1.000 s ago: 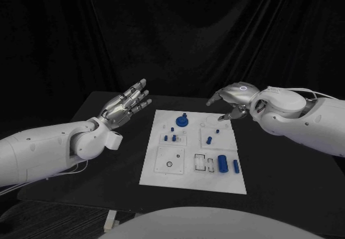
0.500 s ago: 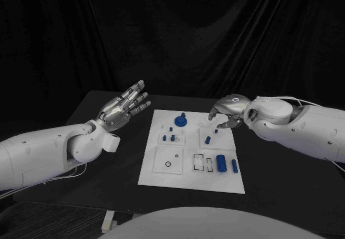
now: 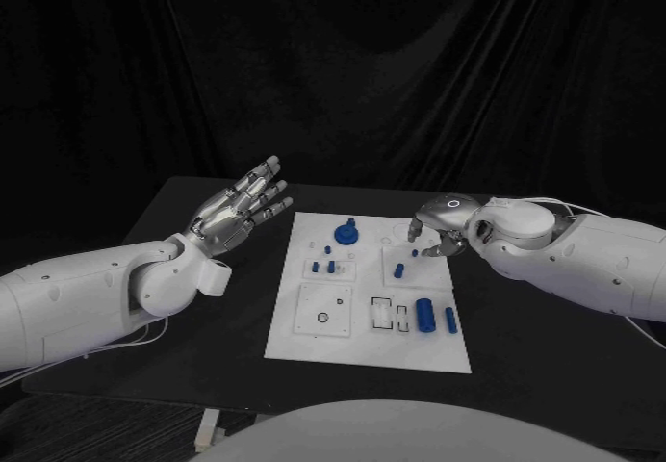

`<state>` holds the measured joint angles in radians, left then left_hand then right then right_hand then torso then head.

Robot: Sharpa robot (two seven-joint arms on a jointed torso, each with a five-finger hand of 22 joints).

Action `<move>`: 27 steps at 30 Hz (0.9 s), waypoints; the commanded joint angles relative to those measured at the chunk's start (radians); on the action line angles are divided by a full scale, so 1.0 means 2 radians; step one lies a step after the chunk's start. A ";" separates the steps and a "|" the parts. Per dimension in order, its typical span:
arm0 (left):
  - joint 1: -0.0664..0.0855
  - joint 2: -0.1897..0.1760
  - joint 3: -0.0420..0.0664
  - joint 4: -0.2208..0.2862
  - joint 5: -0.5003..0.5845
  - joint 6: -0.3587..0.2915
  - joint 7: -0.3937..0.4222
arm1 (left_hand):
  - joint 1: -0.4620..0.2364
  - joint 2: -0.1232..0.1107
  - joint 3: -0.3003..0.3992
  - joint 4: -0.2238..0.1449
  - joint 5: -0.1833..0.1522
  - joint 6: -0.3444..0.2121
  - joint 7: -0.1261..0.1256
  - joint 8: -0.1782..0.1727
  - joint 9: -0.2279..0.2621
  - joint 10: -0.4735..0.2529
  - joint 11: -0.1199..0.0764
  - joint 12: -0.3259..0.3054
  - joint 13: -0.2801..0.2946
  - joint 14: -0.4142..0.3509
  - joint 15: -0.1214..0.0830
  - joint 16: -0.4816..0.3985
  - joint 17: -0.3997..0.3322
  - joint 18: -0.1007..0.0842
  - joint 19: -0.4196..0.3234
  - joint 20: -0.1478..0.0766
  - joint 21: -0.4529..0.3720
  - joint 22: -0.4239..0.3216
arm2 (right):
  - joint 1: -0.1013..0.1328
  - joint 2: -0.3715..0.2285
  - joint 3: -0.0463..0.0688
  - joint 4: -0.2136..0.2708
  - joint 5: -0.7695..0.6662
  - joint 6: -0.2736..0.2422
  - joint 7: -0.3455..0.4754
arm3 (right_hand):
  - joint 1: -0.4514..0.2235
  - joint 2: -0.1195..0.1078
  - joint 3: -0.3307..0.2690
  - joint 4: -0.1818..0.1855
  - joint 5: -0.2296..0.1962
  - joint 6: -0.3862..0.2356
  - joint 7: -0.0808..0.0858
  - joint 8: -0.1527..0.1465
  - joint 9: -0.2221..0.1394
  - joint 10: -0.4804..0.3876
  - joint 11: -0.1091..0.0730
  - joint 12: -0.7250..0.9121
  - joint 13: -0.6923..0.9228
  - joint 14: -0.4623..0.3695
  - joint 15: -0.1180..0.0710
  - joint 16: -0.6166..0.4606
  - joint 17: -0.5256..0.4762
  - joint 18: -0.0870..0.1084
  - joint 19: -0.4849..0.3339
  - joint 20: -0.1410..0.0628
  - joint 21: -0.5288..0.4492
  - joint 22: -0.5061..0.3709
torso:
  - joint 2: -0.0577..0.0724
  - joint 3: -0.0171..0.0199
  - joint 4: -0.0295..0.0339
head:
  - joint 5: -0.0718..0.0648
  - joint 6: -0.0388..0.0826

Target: Assemble the parts on the task board

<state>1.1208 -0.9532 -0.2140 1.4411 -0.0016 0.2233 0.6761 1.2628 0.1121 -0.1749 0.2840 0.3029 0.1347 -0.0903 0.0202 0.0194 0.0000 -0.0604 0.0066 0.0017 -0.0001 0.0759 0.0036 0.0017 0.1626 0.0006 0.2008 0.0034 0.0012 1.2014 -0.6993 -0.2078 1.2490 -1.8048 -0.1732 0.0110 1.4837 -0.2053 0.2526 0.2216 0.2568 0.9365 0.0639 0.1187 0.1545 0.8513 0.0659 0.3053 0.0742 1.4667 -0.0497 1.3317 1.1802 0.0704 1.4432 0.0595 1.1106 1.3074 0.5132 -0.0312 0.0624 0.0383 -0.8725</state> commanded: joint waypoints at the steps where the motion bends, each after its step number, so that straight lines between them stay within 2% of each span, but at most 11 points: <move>1: -0.001 0.000 0.000 0.001 0.005 0.010 0.034 | 0.006 0.001 -0.004 0.000 0.003 0.002 0.004 0.000 0.001 0.000 0.004 -0.003 -0.001 0.000 0.005 -0.002 -0.001 0.008 0.000 0.004 -0.001 0.001 | -0.005 0.003 0.000 -0.011 -0.006 -0.011 -0.007 | 0.000 0.000 0.002 -0.006 0.009 -0.008 -0.004 -0.007 -0.005 -0.005 0.004 -0.007 -0.003 0.015 0.005 -0.002 -0.001 0.010 -0.001 0.002 -0.003 0.064 | -0.001 -0.0003 0.0004 | -0.003 0.000; 3: -0.001 0.000 0.000 0.001 0.005 0.011 0.033 | 0.007 0.002 -0.005 0.000 0.003 0.003 0.006 0.000 0.001 0.000 0.005 -0.003 -0.001 0.000 0.006 -0.002 -0.001 0.008 0.000 0.005 -0.001 0.002 | -0.009 0.007 0.000 -0.019 -0.006 -0.015 -0.002 | 0.000 0.001 0.003 -0.009 0.008 -0.018 -0.008 -0.014 -0.010 -0.007 0.004 -0.011 -0.005 0.014 0.005 -0.002 0.000 0.010 -0.001 0.003 -0.004 0.065 | -0.001 -0.0003 0.0007 | -0.003 0.000; 4: -0.001 0.000 0.000 0.000 0.005 0.011 0.032 | 0.008 0.003 -0.006 0.001 0.003 0.004 0.008 0.000 0.001 0.000 0.005 -0.003 -0.001 0.000 0.006 -0.002 -0.001 0.008 0.000 0.005 -0.001 0.003 | -0.010 0.008 0.000 -0.023 -0.006 -0.017 0.000 | -0.001 0.001 0.003 -0.010 -0.002 -0.020 -0.013 -0.017 -0.013 -0.013 0.005 -0.017 -0.005 0.014 0.005 -0.002 -0.001 0.010 -0.001 0.003 -0.004 0.065 | -0.001 -0.0004 0.0008 | -0.004 0.000; 7: -0.001 -0.001 0.000 0.000 0.005 0.011 0.031 | 0.008 0.004 -0.009 0.001 0.002 0.006 0.012 0.001 0.001 0.000 0.006 -0.003 -0.001 0.000 0.008 -0.002 -0.001 0.008 0.000 0.006 -0.001 0.005 | -0.014 0.013 0.000 -0.032 -0.006 -0.026 0.008 | -0.003 0.002 -0.001 -0.010 -0.023 -0.018 -0.018 -0.017 -0.017 -0.021 0.005 -0.025 -0.006 0.014 0.005 -0.002 -0.001 0.010 -0.001 0.003 -0.005 0.066 | -0.001 -0.0005 0.0012 | -0.005 0.000; 12: -0.001 0.001 0.000 -0.004 0.005 0.013 0.030 | 0.011 0.006 -0.011 0.000 0.003 0.009 0.016 0.001 0.002 0.000 0.007 -0.003 -0.001 0.000 0.010 -0.002 -0.001 0.009 0.000 0.009 0.000 0.009 | -0.021 0.023 0.000 -0.053 -0.006 -0.047 0.026 | -0.005 0.003 -0.005 -0.008 -0.050 -0.015 -0.017 -0.019 -0.022 -0.015 0.006 -0.027 -0.005 0.014 0.006 -0.001 -0.001 0.010 0.000 0.004 -0.005 0.068 | -0.002 -0.0007 0.0012 | -0.007 0.000; 15: -0.001 0.002 0.000 -0.005 0.005 0.014 0.029 | 0.012 0.007 -0.012 0.000 0.004 0.010 0.018 0.001 0.002 0.000 0.008 -0.003 -0.001 0.000 0.011 -0.002 -0.001 0.009 0.001 0.011 0.000 0.011 | -0.023 0.027 0.000 -0.062 -0.006 -0.053 0.034 | -0.005 0.004 -0.005 -0.008 -0.051 -0.015 -0.017 -0.019 -0.022 -0.015 0.006 -0.027 -0.005 0.014 0.006 -0.001 -0.001 0.010 0.000 0.004 -0.005 0.068 | -0.002 -0.0005 0.0011 | -0.007 0.000; 18: -0.001 0.002 0.000 -0.006 0.005 0.014 0.028 | 0.014 0.008 -0.014 0.000 0.005 0.011 0.018 0.002 0.002 0.000 0.009 -0.003 -0.001 0.000 0.013 -0.002 -0.001 0.009 0.001 0.013 0.001 0.013 | -0.025 0.030 0.000 -0.072 -0.006 -0.060 0.043 | -0.004 0.008 -0.003 -0.007 -0.054 -0.010 -0.012 -0.017 -0.023 -0.007 0.006 -0.025 -0.005 0.014 0.007 -0.002 -0.002 0.009 0.001 0.005 -0.002 0.069 | -0.002 -0.0005 0.0007 | -0.007 0.000; 20: -0.001 0.002 0.000 -0.007 0.005 0.014 0.028 | 0.016 0.009 -0.014 -0.001 0.006 0.012 0.020 0.002 0.002 0.000 0.010 -0.003 -0.001 0.000 0.014 -0.002 -0.001 0.009 0.001 0.014 0.001 0.014 | -0.026 0.032 0.000 -0.076 -0.006 -0.062 0.047 | -0.002 0.013 0.001 -0.010 -0.050 0.001 -0.008 -0.012 -0.023 0.018 0.005 -0.018 -0.003 0.013 0.006 -0.002 -0.002 0.009 0.001 0.005 -0.001 0.071 | -0.001 -0.0005 0.0005 | -0.006 0.000; 25: -0.001 0.003 0.000 -0.008 0.005 0.015 0.027 | 0.029 0.014 -0.015 -0.007 0.022 0.015 0.024 0.002 0.002 0.003 0.015 -0.002 0.000 0.000 0.014 -0.002 -0.001 0.009 0.001 0.015 0.001 0.012 | -0.029 0.037 0.000 -0.086 -0.001 -0.059 0.052 | -0.003 0.017 0.011 -0.012 -0.039 0.015 -0.001 -0.008 -0.022 0.055 0.003 -0.017 -0.003 0.012 0.005 -0.002 -0.003 0.008 0.002 0.004 0.003 0.073 | -0.001 -0.0006 0.0003 | -0.006 0.000; 26: -0.001 0.003 0.000 -0.008 0.005 0.015 0.027 | 0.031 0.015 -0.015 -0.009 0.025 0.015 0.024 0.002 0.002 0.006 0.016 0.000 0.002 0.000 0.014 -0.002 -0.001 0.009 0.002 0.015 0.001 0.013 | -0.030 0.037 0.000 -0.087 -0.001 -0.059 0.053 | -0.005 0.017 0.015 -0.012 -0.037 0.022 0.006 -0.005 -0.021 0.062 0.003 -0.019 -0.003 0.012 0.005 -0.003 -0.003 0.007 0.003 0.004 0.005 0.075 | -0.001 -0.0008 0.0007 | -0.007 0.000; 27: -0.001 0.004 0.000 -0.009 0.005 0.015 0.027 | 0.032 0.016 -0.015 -0.009 0.027 0.016 0.024 0.002 0.003 0.007 0.018 0.000 0.002 0.000 0.014 -0.002 -0.001 0.009 0.002 0.015 0.001 0.013 | -0.031 0.038 0.000 -0.089 0.000 -0.060 0.054 | -0.006 0.017 0.017 -0.012 -0.037 0.024 0.008 -0.005 -0.021 0.066 0.003 -0.020 -0.003 0.012 0.005 -0.002 -0.003 0.007 0.003 0.004 0.005 0.075 | -0.001 -0.0009 0.0009 | -0.007 0.000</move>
<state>1.1192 -0.9480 -0.2142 1.4237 0.0005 0.2393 0.6771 1.3215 0.1429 -0.2053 0.2729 0.3534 0.1627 -0.0479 0.0202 0.0235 0.0110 -0.0280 0.0066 0.0028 -0.0014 0.0985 0.0036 0.0011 0.1624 0.0042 0.2258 0.0034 0.0269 1.1434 -0.6248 -0.2077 1.0758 -1.8053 -0.2666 0.0944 1.4750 -0.1746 0.2813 0.1963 0.1804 0.9764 0.0791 0.1053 0.1107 0.9795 0.0713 0.2702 0.0688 1.4659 -0.0434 1.3319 1.1741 0.0703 1.4454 0.0645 1.1180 1.3073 0.5103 -0.0323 0.0633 0.0265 -0.8725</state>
